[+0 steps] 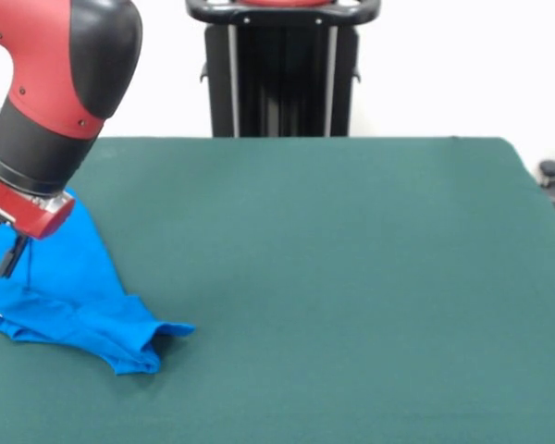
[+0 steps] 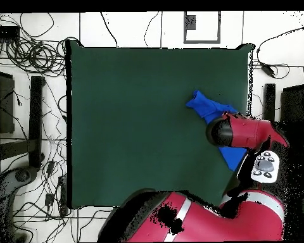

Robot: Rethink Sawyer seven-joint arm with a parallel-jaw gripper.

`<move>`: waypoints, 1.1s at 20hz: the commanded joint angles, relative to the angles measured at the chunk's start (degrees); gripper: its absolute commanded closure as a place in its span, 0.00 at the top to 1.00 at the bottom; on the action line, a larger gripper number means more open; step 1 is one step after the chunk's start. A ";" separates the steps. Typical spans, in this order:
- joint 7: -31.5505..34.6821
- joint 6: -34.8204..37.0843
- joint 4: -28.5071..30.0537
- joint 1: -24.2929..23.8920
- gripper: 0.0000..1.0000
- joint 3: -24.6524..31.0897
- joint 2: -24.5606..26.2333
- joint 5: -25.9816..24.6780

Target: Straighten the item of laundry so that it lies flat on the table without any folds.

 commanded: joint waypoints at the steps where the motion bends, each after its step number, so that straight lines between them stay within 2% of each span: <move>1: 5.26 3.37 3.48 3.33 1.00 6.48 4.28 1.85; 22: 5.27 1.83 2.78 3.47 1.00 6.38 5.75 1.36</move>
